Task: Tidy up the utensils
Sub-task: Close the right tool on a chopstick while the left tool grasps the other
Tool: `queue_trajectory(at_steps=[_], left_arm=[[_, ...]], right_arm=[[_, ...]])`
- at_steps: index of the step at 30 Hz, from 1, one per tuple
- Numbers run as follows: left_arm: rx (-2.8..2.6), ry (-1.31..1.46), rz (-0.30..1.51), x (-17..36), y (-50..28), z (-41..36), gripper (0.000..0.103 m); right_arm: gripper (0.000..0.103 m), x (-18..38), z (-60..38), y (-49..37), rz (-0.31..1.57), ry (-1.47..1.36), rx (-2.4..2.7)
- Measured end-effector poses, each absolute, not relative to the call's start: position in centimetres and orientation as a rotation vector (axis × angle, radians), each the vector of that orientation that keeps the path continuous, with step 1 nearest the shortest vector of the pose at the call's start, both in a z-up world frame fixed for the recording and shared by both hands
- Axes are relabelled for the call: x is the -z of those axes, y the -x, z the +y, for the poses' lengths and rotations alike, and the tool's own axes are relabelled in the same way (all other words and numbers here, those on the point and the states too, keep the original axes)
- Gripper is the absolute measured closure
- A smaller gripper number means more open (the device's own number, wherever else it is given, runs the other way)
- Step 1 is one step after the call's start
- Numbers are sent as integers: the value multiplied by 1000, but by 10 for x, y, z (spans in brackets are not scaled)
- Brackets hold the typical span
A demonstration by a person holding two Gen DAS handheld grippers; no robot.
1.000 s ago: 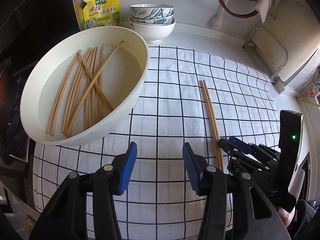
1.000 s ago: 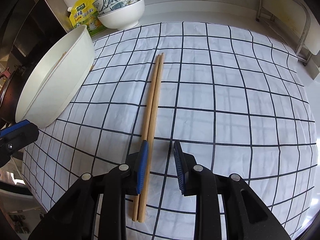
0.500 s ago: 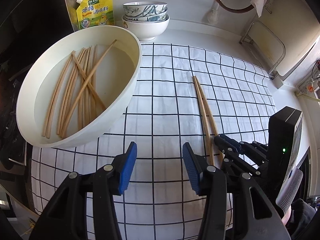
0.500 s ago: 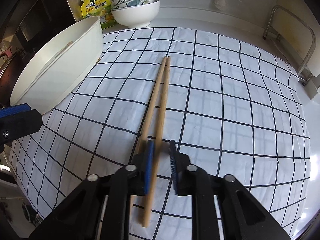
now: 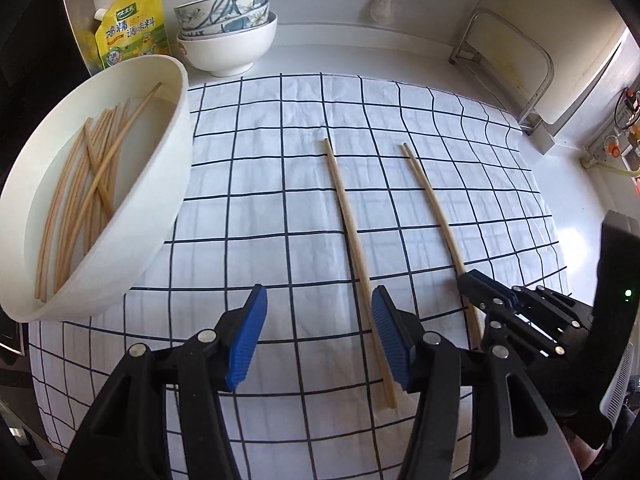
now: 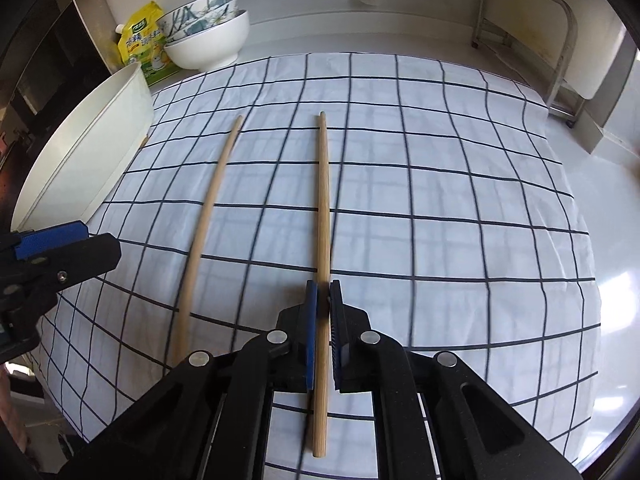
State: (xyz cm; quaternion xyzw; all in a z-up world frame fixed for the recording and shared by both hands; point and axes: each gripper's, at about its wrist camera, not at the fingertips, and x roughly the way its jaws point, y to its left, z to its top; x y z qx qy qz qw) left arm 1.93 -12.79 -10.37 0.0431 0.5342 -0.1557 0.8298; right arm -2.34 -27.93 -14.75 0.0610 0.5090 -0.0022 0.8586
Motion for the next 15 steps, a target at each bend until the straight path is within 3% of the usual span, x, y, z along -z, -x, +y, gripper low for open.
queue_trajectory(at_steps=[10,15], left_arm=[[302,-130,1148,134,-28,-153,48],[279,-146,1152,141,-30,-155,48]], right_arm=[[97,146,-303,36,1057,-160,15],[90,143,-305,32,1039,-147,12]])
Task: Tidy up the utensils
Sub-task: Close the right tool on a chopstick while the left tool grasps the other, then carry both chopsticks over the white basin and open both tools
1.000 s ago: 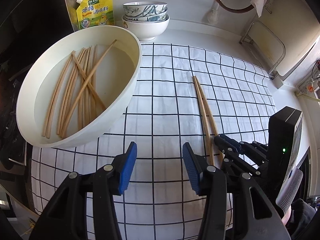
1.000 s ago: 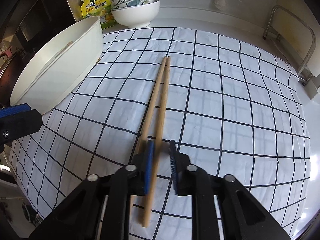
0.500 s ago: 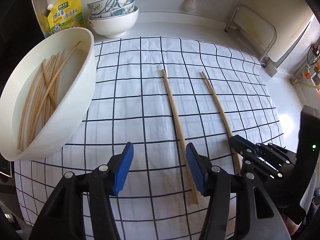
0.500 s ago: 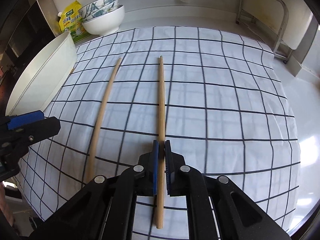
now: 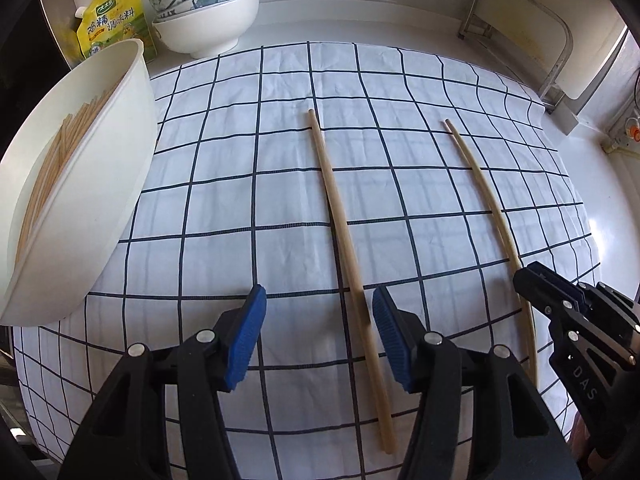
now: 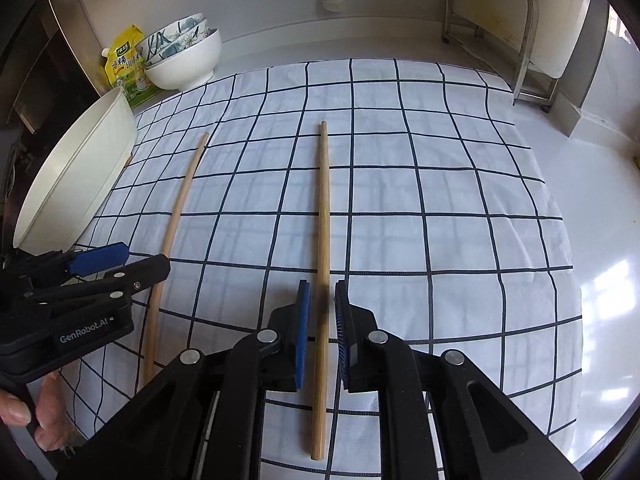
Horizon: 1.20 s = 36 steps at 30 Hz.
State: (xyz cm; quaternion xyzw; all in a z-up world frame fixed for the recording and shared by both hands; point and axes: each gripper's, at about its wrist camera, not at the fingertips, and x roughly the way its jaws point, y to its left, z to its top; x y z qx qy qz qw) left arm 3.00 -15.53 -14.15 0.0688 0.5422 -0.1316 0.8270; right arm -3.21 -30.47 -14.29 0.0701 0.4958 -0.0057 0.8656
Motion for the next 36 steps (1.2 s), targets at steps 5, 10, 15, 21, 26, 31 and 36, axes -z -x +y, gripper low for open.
queue_trajectory(at_steps=[5,10,15,21,26,31,36], left_arm=[[263,-167,1123,142,-31,-160,48],[264,-171,1100,142,-31,-162,57],[297,-179,1097,141,-29,-169,87],[311,-185,1122,141,-31,-170,96],[336,-175,1163,138,-32,-164,96],[362,-169,1151,118,-30,-155,96],[394,-156,1100,84,-30,-141,96]], right_arm=[[86,147,-303,23,1039,-125,38],[86,148,-295,14,1027,-73,41],[88,150,-288,15,1004,-28,47],[97,149,-291,14,1007,-51,46],[97,144,-298,14,1026,-162,23],[97,127,-294,17,1011,-204,16],[97,98,-287,18,974,-245,4]])
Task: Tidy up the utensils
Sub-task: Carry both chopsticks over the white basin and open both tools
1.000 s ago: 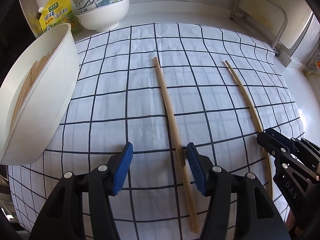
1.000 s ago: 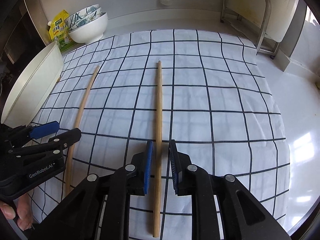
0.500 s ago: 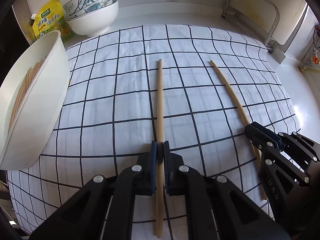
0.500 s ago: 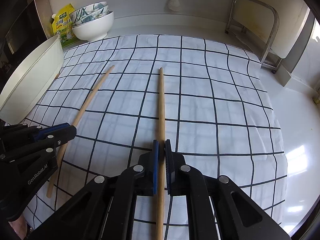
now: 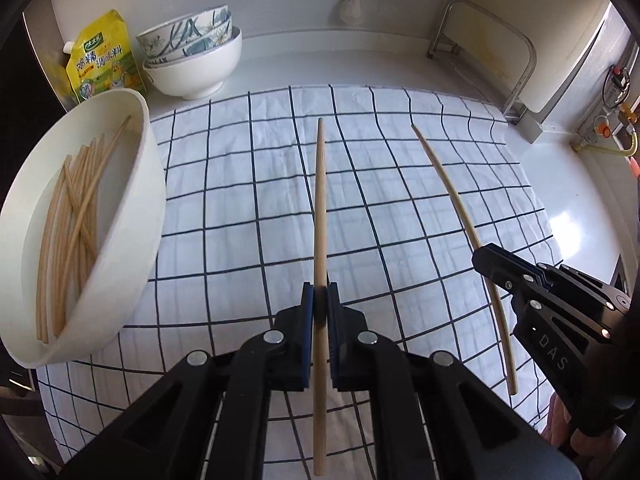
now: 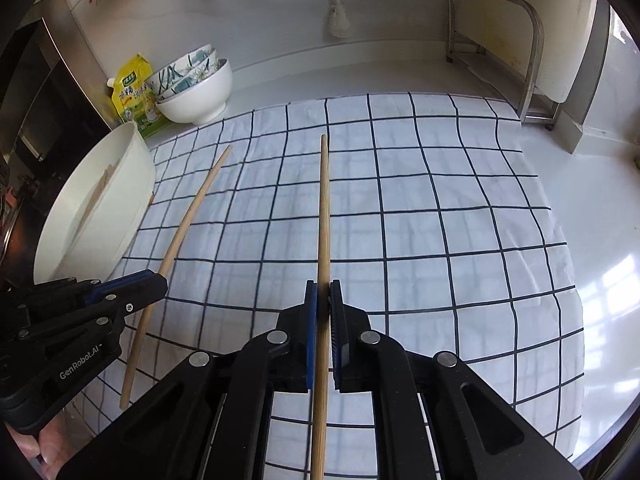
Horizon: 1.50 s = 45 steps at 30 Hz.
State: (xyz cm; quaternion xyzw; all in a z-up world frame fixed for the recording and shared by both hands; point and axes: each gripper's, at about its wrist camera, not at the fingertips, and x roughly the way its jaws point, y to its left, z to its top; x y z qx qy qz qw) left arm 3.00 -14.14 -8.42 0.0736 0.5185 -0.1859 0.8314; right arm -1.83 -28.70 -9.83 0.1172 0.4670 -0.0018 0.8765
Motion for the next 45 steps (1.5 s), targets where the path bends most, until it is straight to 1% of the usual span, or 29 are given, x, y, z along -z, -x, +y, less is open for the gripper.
queue_trajectory(at_steps=[10,19,31,37,45], left_arm=[[380,-101,969,15,-47,-78,96],[307,-53,906,-11,-71,1,96],[219,-3,910,-8,-110,82,96],[205,7,939,4,-129,100,96],[201,5,1030,38,-150,107,96]], right_arm=[[97,38,-227,-7,873,-231,-70],[97,10,-149,-52,823,-193,-178],[97,3,-65,-108,833,-150,-291],[97,20,-44,-128,893,-135,-314],[97,50,-17,-143,994,-97,-341]])
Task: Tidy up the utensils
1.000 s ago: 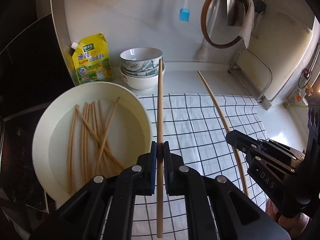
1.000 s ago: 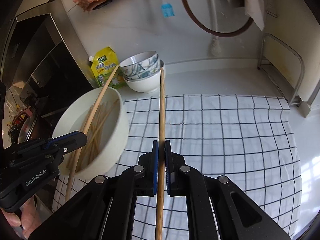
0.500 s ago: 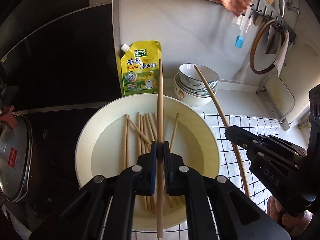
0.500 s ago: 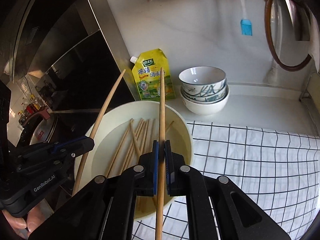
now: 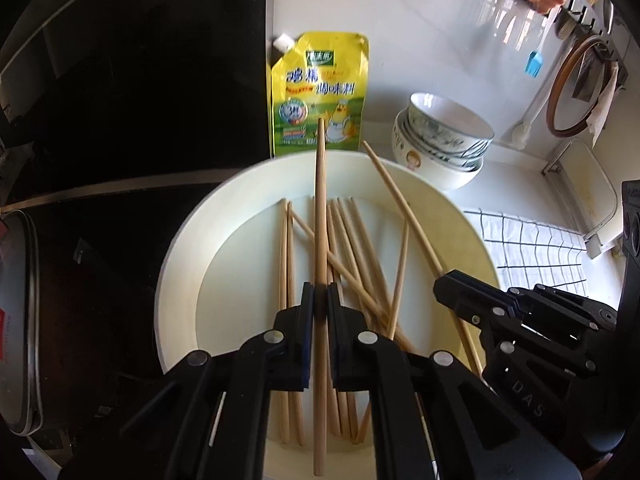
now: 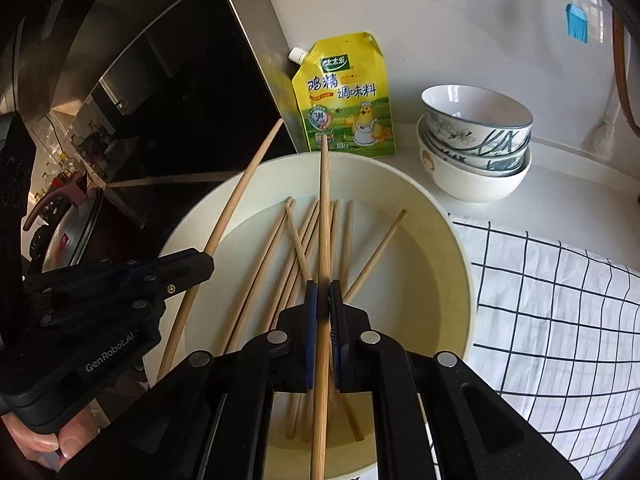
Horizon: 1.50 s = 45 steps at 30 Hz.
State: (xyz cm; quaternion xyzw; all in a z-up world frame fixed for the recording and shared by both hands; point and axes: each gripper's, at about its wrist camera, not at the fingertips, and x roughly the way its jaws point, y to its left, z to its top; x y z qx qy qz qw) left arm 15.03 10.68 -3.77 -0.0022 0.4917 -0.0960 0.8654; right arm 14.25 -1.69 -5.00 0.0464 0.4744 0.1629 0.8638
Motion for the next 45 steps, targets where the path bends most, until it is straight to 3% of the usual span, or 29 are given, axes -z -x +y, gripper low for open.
queue_trajectory(at_steps=[11,16,45], left_arm=[[186,-6,1107,60,-149,114,92],[158,9,1066,49,-144,121,49],[144,14,991,18,-110,128,45]], right_arm=[[94,69,-15,-143,1061,-103,-328],[91,56,-21,-138,1029,-96,-299],[71,18,-28,-95,952,-70,-245]])
